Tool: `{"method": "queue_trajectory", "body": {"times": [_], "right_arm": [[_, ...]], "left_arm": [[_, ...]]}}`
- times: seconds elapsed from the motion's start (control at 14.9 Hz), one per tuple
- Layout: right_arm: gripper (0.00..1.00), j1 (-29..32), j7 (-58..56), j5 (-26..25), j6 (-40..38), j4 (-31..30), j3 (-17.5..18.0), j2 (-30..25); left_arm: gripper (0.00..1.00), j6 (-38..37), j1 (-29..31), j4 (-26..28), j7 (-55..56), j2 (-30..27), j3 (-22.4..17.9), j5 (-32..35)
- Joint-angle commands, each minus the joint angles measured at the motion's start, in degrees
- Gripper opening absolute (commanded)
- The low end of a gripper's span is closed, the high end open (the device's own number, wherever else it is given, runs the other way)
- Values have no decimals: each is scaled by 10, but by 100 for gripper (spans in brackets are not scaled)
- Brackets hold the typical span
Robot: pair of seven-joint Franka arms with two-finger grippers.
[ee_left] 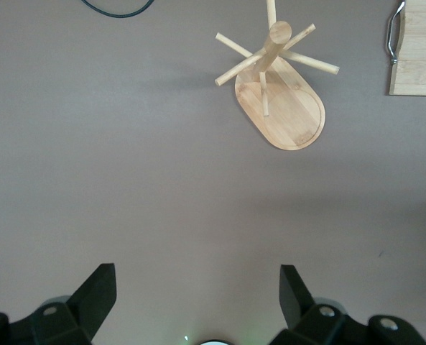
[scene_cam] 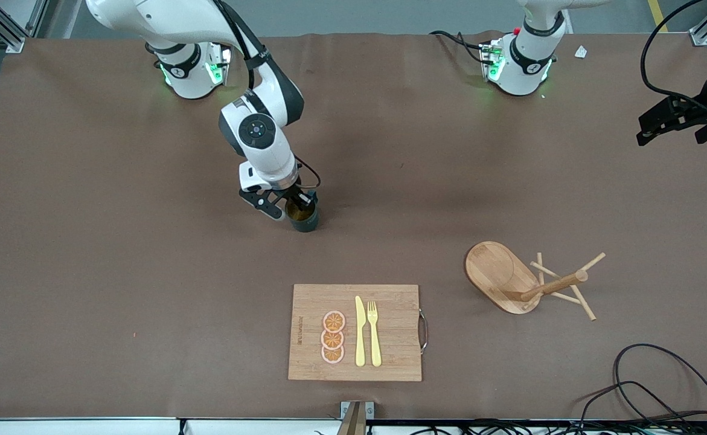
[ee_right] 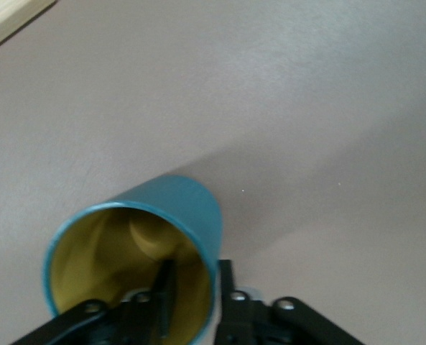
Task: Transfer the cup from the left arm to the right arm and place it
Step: 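Carry the teal mug away from the stand with the right gripper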
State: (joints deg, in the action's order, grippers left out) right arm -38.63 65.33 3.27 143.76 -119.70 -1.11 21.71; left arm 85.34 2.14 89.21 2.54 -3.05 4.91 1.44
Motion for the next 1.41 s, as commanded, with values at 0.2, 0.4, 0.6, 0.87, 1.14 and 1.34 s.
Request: {"method": "queue_trajectory", "body": {"times": [0.2, 0.4, 0.6, 0.87, 1.14, 1.34], "right_arm": [[0, 30, -183, -5, -56, -4, -9, -45], [0, 78, -347, -6, -88, -9, -8, -80], [0, 133, -522, -7, -107, -23, -9, -99], [0, 223, -767, -7, -109, -41, -8, -121], [0, 322, -1013, -7, -104, -47, -8, -115], [0, 369, -1161, -7, -90, -46, -8, -103]], "left_arm": [[100, 4, 4, 12, -3, -13, 6, 12], [100, 1, 4, 12, -3, -13, 6, 12], [100, 1, 3, 12, 4, -13, 8, 12], [100, 1, 2, 13, 4, -12, 8, 12], [100, 1, 2, 11, 4, -12, 8, 12], [100, 1, 2, 13, 5, -10, 8, 12]]}}
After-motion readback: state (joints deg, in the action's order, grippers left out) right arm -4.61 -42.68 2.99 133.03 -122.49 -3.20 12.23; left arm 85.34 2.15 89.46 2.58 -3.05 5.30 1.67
